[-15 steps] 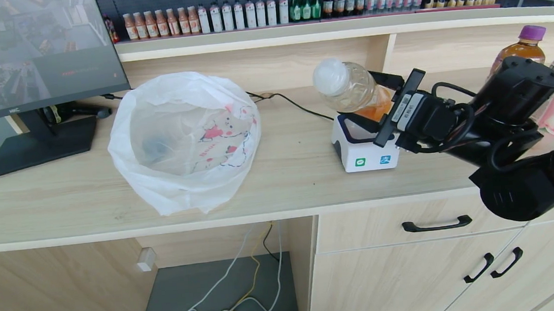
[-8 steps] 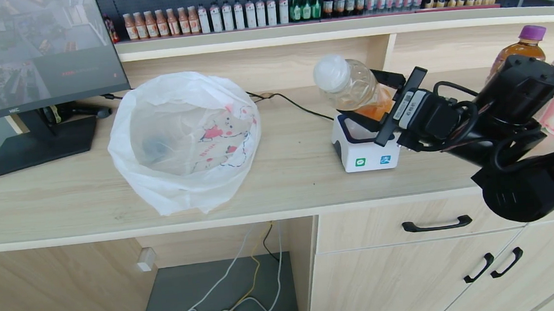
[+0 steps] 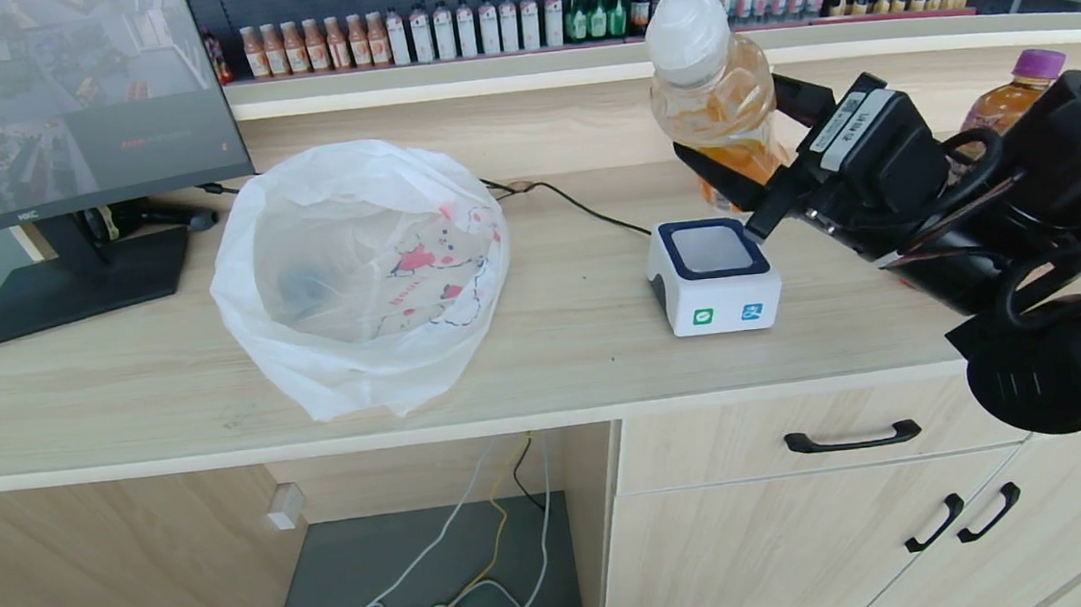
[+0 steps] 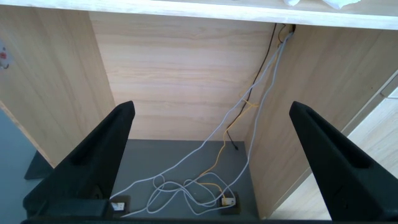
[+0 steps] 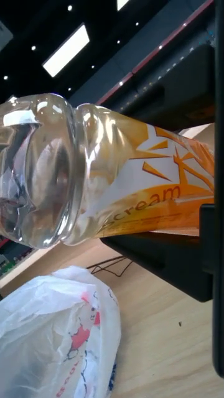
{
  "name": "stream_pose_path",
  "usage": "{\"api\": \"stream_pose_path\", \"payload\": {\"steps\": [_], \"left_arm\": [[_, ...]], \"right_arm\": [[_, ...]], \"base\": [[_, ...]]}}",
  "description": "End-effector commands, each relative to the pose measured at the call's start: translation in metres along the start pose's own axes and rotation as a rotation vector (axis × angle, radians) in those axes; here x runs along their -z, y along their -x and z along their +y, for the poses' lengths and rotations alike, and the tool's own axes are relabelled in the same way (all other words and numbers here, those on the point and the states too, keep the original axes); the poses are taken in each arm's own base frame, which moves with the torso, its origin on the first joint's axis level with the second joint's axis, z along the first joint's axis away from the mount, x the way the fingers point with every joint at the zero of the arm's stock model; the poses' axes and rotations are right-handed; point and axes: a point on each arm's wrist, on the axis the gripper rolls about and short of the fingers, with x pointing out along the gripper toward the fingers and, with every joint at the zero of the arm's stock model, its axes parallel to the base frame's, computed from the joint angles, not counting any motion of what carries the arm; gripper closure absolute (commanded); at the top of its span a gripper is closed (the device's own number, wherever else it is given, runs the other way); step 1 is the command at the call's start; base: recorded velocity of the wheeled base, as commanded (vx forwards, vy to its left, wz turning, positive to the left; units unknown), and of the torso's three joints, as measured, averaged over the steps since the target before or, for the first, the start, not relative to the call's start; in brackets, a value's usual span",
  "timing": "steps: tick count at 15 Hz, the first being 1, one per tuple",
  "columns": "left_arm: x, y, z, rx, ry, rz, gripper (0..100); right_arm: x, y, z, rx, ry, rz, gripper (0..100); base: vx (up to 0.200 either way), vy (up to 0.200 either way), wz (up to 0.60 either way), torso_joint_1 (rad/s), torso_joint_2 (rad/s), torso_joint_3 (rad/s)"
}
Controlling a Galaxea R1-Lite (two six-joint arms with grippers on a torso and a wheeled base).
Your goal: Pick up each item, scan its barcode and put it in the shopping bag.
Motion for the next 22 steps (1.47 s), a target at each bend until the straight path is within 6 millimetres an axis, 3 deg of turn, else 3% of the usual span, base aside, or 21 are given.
{"api": "stream_pose_path", "payload": {"steps": [1, 7, 18, 22], "left_arm": [[0.0, 0.0, 0.0, -0.001, 0.0, 0.0, 0], [0.0, 0.0, 0.0, -0.001, 0.0, 0.0, 0], [0.0, 0.0, 0.0, 0.0, -0.008, 0.0, 0], [0.0, 0.0, 0.0, 0.0, -0.005, 0.0, 0]], "right_arm": [[-0.01, 0.002, -0.005, 0.013, 0.001, -0.014, 100], [-0.029, 0.011, 0.015, 0.114, -0.194, 0.032, 100], [-0.025, 0.028, 0.021, 0.363, -0.622, 0.171, 100], [-0.025, 0.025, 0.017, 0.416, -0.648, 0.175, 100]], "base": [[0.0, 0.0, 0.0, 0.0, 0.0, 0.0], [0.0, 0.0, 0.0, 0.0, 0.0, 0.0], [0.0, 0.0, 0.0, 0.0, 0.0, 0.0], [0.0, 0.0, 0.0, 0.0, 0.0, 0.0]]}}
